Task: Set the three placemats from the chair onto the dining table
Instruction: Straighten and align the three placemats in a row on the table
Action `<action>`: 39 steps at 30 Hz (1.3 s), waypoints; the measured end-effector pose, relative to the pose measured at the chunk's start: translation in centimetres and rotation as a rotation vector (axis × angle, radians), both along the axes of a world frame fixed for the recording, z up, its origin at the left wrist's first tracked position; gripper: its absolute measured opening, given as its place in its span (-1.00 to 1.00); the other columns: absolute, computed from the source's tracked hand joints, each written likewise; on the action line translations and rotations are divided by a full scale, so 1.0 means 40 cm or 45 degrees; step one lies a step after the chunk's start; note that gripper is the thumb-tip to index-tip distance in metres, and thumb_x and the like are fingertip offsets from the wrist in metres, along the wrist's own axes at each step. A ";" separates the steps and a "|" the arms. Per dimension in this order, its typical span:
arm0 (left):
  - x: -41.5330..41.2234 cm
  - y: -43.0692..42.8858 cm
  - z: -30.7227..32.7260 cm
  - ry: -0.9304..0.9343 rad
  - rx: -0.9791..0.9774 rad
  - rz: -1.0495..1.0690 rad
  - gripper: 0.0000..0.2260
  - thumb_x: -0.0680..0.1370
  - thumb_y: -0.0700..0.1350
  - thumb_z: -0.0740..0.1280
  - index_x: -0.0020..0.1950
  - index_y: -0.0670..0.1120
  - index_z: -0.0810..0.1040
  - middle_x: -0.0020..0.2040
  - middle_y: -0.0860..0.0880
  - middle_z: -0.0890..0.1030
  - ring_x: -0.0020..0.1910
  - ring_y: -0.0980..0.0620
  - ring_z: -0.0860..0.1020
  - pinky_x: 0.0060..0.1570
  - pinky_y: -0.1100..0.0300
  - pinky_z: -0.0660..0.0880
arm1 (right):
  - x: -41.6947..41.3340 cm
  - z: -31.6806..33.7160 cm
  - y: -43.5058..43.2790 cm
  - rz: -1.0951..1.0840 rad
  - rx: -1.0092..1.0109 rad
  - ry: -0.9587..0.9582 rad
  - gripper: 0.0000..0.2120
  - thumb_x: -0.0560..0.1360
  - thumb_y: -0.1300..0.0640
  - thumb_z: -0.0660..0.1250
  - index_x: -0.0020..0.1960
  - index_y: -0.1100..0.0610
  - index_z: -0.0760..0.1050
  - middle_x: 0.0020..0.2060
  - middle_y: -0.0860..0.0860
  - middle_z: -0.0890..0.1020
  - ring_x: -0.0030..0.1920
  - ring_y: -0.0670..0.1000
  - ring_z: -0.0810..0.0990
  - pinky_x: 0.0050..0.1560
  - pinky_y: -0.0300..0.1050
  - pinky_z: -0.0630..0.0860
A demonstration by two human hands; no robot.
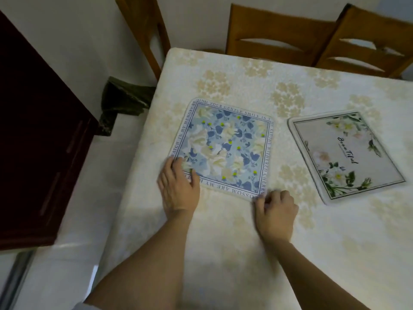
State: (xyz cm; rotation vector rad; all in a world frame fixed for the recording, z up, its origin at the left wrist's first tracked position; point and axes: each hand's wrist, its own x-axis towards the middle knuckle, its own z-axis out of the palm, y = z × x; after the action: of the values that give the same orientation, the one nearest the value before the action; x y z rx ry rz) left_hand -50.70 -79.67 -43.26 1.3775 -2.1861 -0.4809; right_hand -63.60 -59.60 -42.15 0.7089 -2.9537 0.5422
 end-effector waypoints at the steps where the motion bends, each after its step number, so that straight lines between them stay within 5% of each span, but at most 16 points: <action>1: 0.000 0.000 -0.003 -0.006 0.007 0.007 -0.54 0.54 0.03 0.31 0.40 -0.11 0.43 0.44 -0.16 0.42 0.39 -0.18 0.40 0.36 -0.08 0.36 | -0.003 0.002 -0.007 -0.068 -0.083 -0.039 -0.70 0.52 -0.03 0.18 -0.07 0.20 0.51 -0.11 0.17 0.52 -0.07 0.26 0.48 -0.01 0.13 0.36; 5: -0.004 -0.010 -0.009 0.046 0.011 0.225 -0.54 0.54 0.02 0.35 0.39 -0.14 0.45 0.43 -0.18 0.45 0.40 -0.18 0.41 0.35 -0.09 0.36 | -0.006 0.003 -0.019 -0.106 -0.194 -0.116 -0.61 0.54 -0.04 0.19 0.19 0.21 0.51 0.05 0.19 0.53 0.07 0.27 0.49 0.12 0.15 0.38; 10: -0.013 -0.013 -0.004 0.012 -0.065 0.295 -0.63 0.52 0.04 0.36 0.24 -0.14 0.53 0.20 -0.17 0.56 0.20 -0.22 0.50 0.20 -0.06 0.40 | 0.005 0.013 -0.014 0.019 -0.060 -0.115 -0.19 0.43 -0.37 0.36 0.45 0.18 0.38 0.26 0.14 0.40 0.20 0.18 0.37 0.27 0.17 0.34; 14: -0.016 -0.012 -0.001 -0.014 -0.081 0.326 -0.67 0.53 0.04 0.36 0.19 -0.14 0.53 0.10 -0.18 0.56 0.09 -0.23 0.50 0.12 -0.07 0.40 | -0.003 0.022 -0.008 0.115 0.116 -0.142 0.06 0.32 -0.60 0.22 0.57 0.08 0.19 0.46 0.08 0.31 0.29 0.16 0.35 0.33 0.15 0.30; 23: -0.010 -0.005 0.014 -0.053 -0.037 0.241 -0.79 0.56 0.03 0.34 0.09 -0.06 0.51 0.01 -0.11 0.56 0.05 -0.17 0.48 0.08 -0.06 0.40 | 0.004 0.023 -0.015 0.031 0.008 -0.205 0.03 0.38 -0.52 0.28 0.60 0.10 0.12 0.56 0.02 0.25 0.37 0.12 0.32 0.44 0.13 0.27; 39: -0.010 0.003 0.016 -0.056 -0.030 0.220 -0.76 0.57 0.11 0.34 0.03 -0.05 0.53 0.00 -0.13 0.55 0.04 -0.21 0.45 0.04 -0.09 0.36 | -0.005 0.035 -0.018 0.038 0.039 -0.240 -0.05 0.34 -0.56 0.25 0.54 -0.01 0.20 0.51 -0.13 0.31 0.27 0.03 0.39 0.35 0.04 0.34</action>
State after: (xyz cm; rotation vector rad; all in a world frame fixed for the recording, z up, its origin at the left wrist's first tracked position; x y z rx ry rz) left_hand -51.10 -79.55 -42.61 1.5610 -2.0768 -0.3631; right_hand -63.79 -60.31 -40.76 0.7451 -3.1355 0.5990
